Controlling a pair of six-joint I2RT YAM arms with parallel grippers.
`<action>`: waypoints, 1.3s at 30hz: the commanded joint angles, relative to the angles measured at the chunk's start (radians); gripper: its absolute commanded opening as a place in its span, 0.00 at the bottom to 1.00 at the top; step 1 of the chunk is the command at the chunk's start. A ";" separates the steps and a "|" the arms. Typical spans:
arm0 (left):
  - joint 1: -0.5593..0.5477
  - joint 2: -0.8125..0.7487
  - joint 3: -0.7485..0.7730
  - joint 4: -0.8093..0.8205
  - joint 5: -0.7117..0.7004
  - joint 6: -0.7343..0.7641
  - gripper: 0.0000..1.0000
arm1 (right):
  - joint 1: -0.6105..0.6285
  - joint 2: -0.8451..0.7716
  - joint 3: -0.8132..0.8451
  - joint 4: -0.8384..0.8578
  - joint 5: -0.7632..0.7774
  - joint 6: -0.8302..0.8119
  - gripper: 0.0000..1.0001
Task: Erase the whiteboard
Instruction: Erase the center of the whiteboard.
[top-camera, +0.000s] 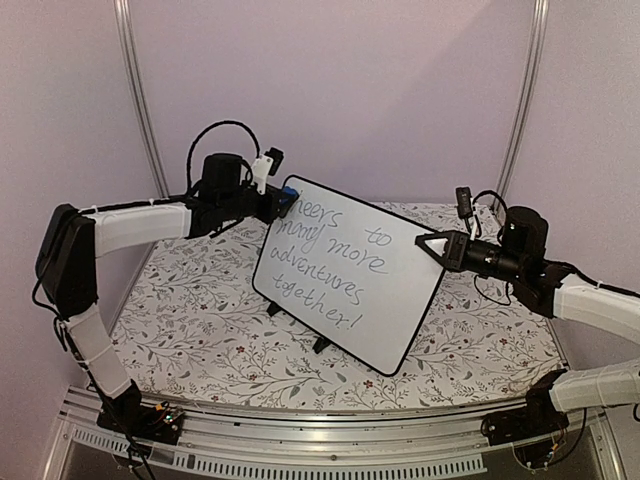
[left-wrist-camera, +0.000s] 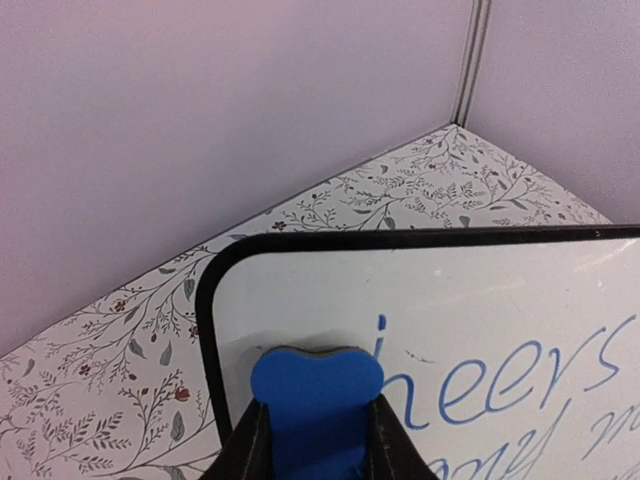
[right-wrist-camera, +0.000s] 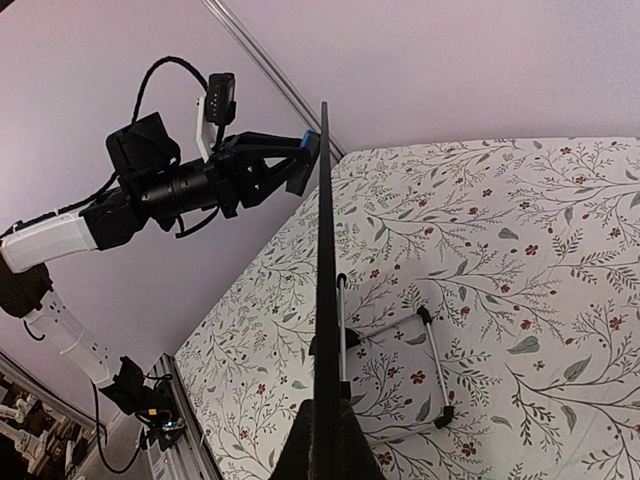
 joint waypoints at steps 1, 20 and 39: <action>0.005 0.016 -0.055 0.034 0.002 -0.040 0.00 | 0.008 0.013 0.027 -0.024 -0.083 -0.064 0.00; -0.009 -0.010 -0.159 0.073 -0.063 -0.161 0.00 | 0.008 0.004 0.050 -0.095 -0.117 -0.111 0.00; 0.021 -0.010 -0.027 0.061 0.017 -0.157 0.00 | 0.008 0.029 0.029 -0.082 -0.159 -0.123 0.00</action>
